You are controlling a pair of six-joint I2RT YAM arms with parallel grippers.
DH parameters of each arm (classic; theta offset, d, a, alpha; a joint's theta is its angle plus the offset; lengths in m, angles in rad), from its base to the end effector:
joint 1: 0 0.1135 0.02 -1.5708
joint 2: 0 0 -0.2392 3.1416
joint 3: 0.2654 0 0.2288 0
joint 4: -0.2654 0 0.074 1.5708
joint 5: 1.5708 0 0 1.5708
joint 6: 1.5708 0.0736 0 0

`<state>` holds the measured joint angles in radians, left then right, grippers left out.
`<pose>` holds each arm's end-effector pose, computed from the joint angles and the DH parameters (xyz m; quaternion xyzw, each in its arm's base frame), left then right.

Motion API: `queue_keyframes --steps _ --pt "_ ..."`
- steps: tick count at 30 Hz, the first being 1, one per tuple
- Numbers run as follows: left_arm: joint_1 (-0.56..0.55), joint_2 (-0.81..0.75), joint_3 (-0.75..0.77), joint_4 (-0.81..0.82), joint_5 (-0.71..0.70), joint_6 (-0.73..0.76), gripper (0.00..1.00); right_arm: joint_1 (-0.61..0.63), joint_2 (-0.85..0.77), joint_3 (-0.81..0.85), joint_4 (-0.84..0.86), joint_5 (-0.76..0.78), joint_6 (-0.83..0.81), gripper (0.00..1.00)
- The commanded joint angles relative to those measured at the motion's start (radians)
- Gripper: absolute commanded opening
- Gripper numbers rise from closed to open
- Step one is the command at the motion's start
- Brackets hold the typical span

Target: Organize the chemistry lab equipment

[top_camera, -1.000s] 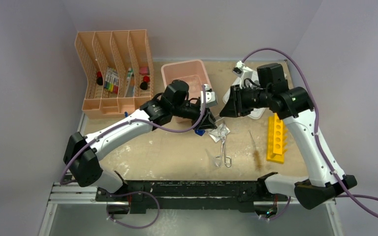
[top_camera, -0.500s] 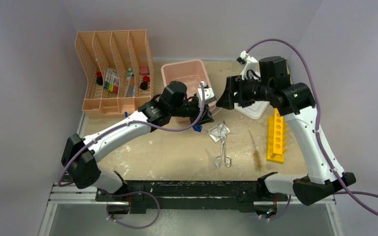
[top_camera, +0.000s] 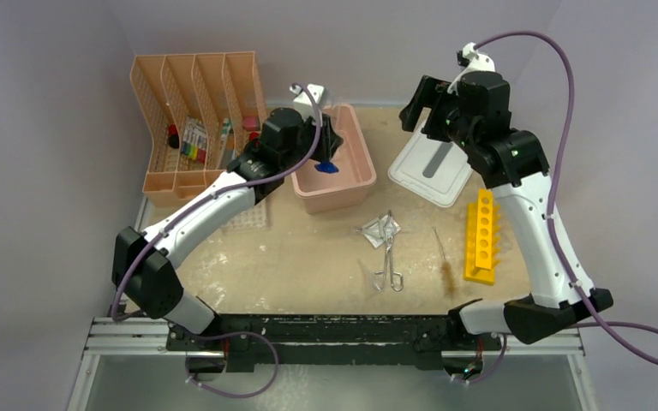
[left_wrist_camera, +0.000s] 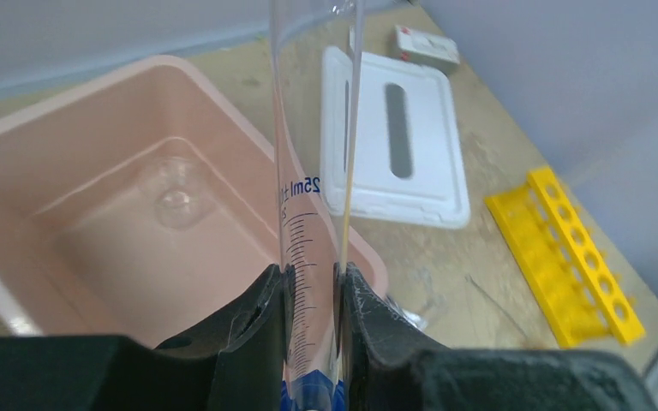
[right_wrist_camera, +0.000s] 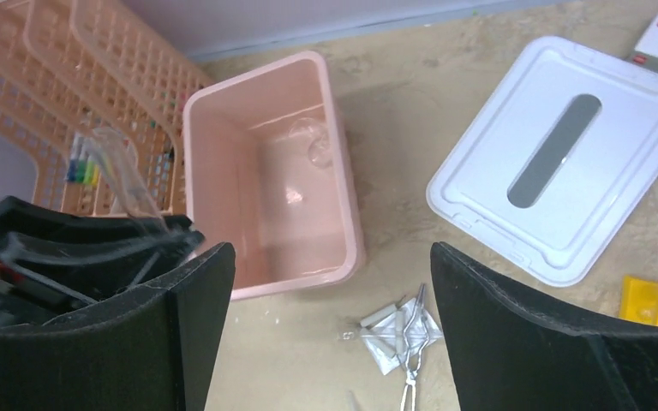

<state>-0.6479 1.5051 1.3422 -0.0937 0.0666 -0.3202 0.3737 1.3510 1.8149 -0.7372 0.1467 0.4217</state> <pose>0.2957 -0.2299 0.3382 0.1491 0.7774 -0.3074 0.5281 0.2644 0.0921 0.4598 0.0633 0.7934 0.1795 0.5782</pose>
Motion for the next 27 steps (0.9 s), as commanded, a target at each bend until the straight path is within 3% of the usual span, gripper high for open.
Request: queue_keyframes --steps 1,7,14,27 --pt "0.029 0.083 0.104 -0.027 -0.297 -0.168 0.00 -0.001 -0.007 -0.078 0.093 0.123 0.106 0.85" --pt "0.053 0.309 0.326 -0.261 -0.393 -0.313 0.00 -0.001 -0.004 -0.268 0.134 0.056 0.126 0.81" --pt "0.071 0.524 0.452 -0.440 -0.424 -0.376 0.00 -0.001 0.016 -0.356 0.124 0.042 0.037 0.80" --pt "0.108 0.639 0.488 -0.556 -0.437 -0.192 0.00 -0.001 -0.031 -0.505 0.133 0.005 0.098 0.81"
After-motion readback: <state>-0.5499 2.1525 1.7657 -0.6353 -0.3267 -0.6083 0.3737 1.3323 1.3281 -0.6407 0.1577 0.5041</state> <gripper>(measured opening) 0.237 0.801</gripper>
